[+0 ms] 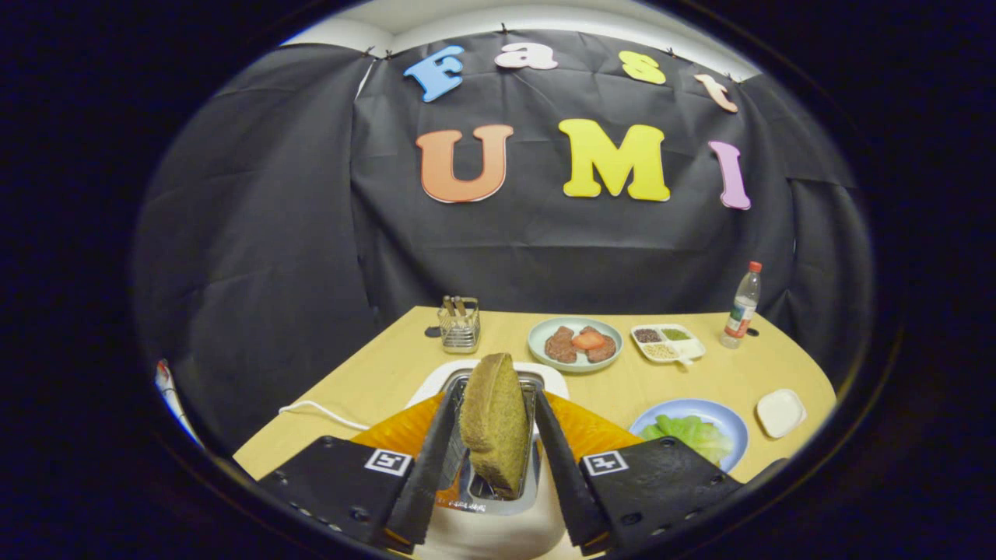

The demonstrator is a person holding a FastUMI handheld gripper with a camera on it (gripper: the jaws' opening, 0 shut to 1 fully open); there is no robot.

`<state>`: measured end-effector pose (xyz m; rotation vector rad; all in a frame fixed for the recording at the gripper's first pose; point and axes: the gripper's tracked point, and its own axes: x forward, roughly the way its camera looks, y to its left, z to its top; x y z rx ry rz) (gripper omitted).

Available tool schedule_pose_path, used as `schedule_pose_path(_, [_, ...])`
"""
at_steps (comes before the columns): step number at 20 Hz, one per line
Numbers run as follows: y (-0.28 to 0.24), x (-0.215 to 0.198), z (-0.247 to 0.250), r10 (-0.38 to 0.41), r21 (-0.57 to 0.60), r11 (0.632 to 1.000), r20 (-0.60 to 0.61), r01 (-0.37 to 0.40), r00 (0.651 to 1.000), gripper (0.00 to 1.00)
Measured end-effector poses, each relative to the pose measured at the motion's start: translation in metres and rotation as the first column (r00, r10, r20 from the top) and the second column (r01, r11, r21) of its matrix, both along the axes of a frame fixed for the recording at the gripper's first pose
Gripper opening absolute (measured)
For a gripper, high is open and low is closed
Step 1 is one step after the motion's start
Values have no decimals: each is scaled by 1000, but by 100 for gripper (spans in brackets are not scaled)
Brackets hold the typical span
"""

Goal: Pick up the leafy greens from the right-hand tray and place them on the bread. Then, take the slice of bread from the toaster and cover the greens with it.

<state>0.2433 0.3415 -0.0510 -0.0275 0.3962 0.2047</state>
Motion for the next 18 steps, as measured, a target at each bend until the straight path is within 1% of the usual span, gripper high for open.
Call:
schedule_pose_path(3, [-2,5,0,-2,3,1000,-4,2,1000,34])
schedule_pose_path(5, [-3,6,2,11,7,1000,-5,-11,1000,15])
schedule_pose_path(6, [-6,6,5,9,9,1000,-1,-9,1000,16])
schedule_pose_path(7, [-7,8,3,20,18,1000,2,-20,1000,8])
schedule_pose_path(8, [-8,4,9,30,23,999,5,-30,1000,8])
schedule_pose_path(10, [-12,5,27,42,32,999,62,-44,997,8])
schedule_pose_path(11, [-10,3,38,52,39,998,84,-55,995,0])
schedule_pose_path(14, [-12,-5,66,69,73,994,122,-78,990,0])
schedule_pose_path(16, [-16,-10,89,79,123,988,149,-98,986,0])
schedule_pose_path(18, [-29,-15,111,69,175,980,170,-99,983,0])
